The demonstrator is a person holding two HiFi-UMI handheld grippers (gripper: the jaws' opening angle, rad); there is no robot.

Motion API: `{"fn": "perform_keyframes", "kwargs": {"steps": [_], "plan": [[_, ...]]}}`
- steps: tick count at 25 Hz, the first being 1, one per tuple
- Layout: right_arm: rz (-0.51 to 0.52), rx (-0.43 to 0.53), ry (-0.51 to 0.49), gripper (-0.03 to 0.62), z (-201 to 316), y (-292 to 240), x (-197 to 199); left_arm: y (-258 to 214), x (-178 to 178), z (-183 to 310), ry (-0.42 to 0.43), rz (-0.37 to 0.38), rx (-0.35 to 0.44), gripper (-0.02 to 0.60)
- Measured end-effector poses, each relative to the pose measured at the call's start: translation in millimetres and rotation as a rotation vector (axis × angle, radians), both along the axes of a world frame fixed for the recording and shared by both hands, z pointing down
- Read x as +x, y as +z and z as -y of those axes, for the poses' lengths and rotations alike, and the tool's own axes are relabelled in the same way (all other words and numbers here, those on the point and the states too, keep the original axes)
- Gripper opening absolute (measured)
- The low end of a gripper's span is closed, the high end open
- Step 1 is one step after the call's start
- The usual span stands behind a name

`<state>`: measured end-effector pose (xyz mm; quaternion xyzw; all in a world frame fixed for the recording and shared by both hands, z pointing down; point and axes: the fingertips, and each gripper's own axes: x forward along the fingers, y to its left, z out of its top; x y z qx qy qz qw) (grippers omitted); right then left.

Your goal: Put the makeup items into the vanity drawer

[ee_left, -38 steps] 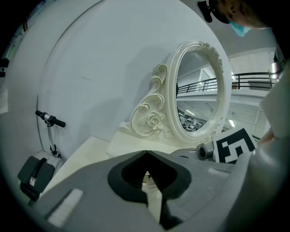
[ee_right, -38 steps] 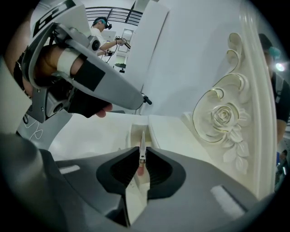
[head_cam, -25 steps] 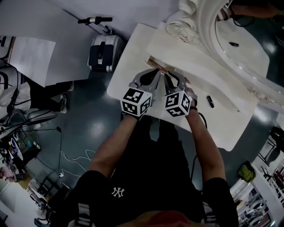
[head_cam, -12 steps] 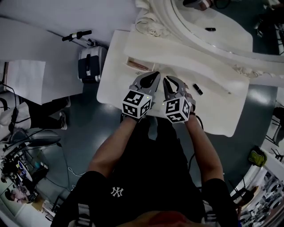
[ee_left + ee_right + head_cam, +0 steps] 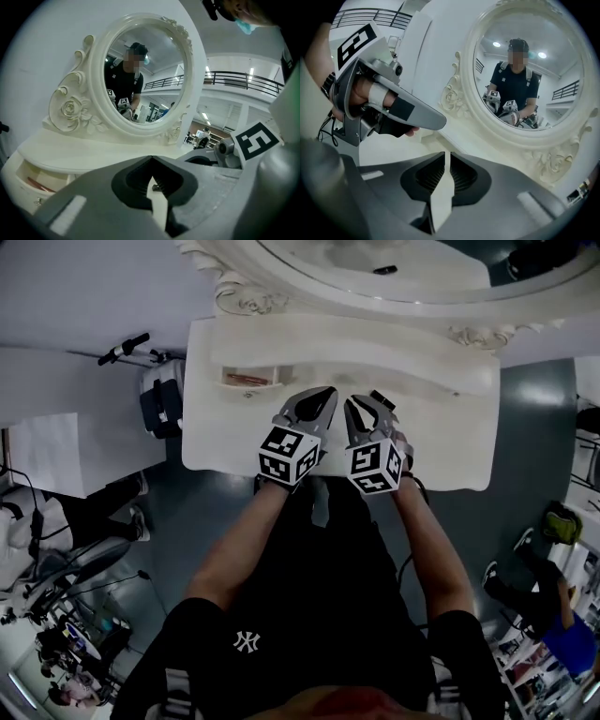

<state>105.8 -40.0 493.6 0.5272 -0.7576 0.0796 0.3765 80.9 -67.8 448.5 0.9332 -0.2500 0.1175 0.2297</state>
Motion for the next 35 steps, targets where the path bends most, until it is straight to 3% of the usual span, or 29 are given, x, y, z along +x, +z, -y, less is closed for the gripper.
{"fn": "perform_keyframes", "kwargs": {"steps": [10,18,35], "plan": [[0.008,-0.048,0.099,0.072,-29.6,19.6,68.0,12.5,61.9,-28.2,0.091,0.027,-0.016,0.0],[0.005,-0.119,0.115,0.087,-36.9,52.9,108.8,33.2,91.7,-33.5,0.113,0.065,-0.043,0.0],[0.048,-0.279,-0.012,0.152,-23.9,116.3,106.2,76.9,98.0,-23.3,0.06,0.12,-0.114,0.0]]}}
